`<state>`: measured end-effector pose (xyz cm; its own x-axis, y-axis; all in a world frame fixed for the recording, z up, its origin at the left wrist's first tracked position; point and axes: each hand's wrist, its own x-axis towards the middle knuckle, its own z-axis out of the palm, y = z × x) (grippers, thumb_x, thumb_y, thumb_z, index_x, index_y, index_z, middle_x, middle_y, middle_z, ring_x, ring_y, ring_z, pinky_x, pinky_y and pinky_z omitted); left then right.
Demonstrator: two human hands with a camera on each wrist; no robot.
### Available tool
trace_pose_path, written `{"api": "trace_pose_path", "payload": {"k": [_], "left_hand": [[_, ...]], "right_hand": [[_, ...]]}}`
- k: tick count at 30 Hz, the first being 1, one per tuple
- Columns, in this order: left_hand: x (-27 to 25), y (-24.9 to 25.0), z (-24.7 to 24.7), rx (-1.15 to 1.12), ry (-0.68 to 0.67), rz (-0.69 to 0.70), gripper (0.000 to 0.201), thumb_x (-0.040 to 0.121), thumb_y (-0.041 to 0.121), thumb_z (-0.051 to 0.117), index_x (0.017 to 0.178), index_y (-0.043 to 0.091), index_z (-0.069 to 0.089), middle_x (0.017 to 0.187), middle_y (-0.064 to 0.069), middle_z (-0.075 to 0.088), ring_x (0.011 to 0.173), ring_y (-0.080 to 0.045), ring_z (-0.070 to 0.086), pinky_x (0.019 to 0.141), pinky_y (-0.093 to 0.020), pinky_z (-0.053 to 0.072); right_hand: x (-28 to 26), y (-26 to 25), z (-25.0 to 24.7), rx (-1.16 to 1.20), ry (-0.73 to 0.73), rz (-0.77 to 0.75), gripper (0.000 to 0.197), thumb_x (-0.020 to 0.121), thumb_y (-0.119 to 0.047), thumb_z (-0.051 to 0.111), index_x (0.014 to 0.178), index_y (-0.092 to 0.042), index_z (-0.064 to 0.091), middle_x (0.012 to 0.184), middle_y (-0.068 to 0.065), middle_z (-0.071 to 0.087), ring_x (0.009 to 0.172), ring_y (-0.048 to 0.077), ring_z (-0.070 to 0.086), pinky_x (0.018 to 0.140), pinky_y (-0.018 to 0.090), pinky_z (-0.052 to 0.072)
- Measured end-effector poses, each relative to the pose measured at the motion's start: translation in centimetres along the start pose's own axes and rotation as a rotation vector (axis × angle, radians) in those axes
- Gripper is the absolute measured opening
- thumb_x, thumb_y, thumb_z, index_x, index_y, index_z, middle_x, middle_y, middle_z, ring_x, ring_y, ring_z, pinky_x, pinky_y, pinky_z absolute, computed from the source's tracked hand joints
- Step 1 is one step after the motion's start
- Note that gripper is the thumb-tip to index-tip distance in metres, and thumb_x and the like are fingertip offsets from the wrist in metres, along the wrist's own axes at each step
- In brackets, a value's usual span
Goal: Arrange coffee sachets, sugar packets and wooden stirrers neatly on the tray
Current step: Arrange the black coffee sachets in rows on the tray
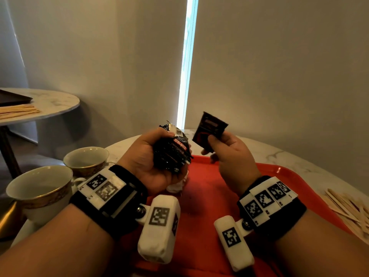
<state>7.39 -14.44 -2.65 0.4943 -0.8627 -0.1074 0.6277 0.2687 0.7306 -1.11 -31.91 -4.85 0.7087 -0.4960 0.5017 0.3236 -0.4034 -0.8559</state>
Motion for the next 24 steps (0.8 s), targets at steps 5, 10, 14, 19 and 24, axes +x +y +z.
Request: {"api": "trace_pose_path", "payload": {"k": [5,10,14,19,24], "left_hand": [[0.1,0.7,-0.3,-0.062,0.016,0.13,0.043,0.074,0.029,0.06,0.114,0.013,0.059,0.091,-0.008,0.066,0.075,-0.019,0.062,0.062,-0.029,0.052],[0.0,0.8,-0.3,-0.049,0.014,0.148,0.048,0.071,0.029,0.06,0.116,0.013,0.059,0.092,-0.007,0.064,0.077,-0.018,0.061,0.063,-0.029,0.052],[-0.1,0.7,-0.3,-0.053,0.021,0.15,0.047,0.072,0.029,0.06,0.116,0.013,0.059,0.093,-0.007,0.064,0.077,-0.018,0.061,0.063,-0.029,0.052],[-0.2,0.7,-0.2,-0.04,0.018,0.147,0.05,0.072,0.029,0.06,0.118,0.012,0.057,0.09,-0.009,0.066,0.075,-0.02,0.062,0.064,-0.028,0.051],[-0.2,0.6,-0.1,-0.03,0.026,0.149,0.053,0.071,0.029,0.06,0.121,0.012,0.057,0.09,-0.01,0.065,0.075,-0.02,0.062,0.063,-0.028,0.052]], "right_hand": [[1.7,2.6,-2.2,-0.176,0.134,0.326,0.028,0.094,-0.016,0.068,0.122,-0.015,0.064,0.088,0.003,0.075,0.055,0.003,0.064,0.055,0.024,0.047],[1.2,4.0,-2.5,-0.18,-0.011,0.635,0.016,0.09,-0.009,0.072,0.103,-0.003,0.068,0.085,0.015,0.074,0.049,0.017,0.056,0.043,0.027,0.039],[0.9,3.7,-2.1,-0.097,-0.012,0.686,0.032,0.088,-0.003,0.073,0.117,0.0,0.06,0.098,0.023,0.073,0.062,0.024,0.067,0.042,0.028,0.047],[0.9,3.1,-1.7,-0.042,-0.028,0.685,0.034,0.086,-0.004,0.076,0.117,-0.001,0.062,0.108,0.025,0.069,0.094,0.038,0.072,0.059,0.036,0.058],[1.0,2.7,-1.5,-0.315,-0.101,0.589,0.005,0.086,-0.013,0.07,0.087,-0.017,0.073,0.086,0.01,0.072,0.073,0.027,0.062,0.061,0.036,0.047]]}}
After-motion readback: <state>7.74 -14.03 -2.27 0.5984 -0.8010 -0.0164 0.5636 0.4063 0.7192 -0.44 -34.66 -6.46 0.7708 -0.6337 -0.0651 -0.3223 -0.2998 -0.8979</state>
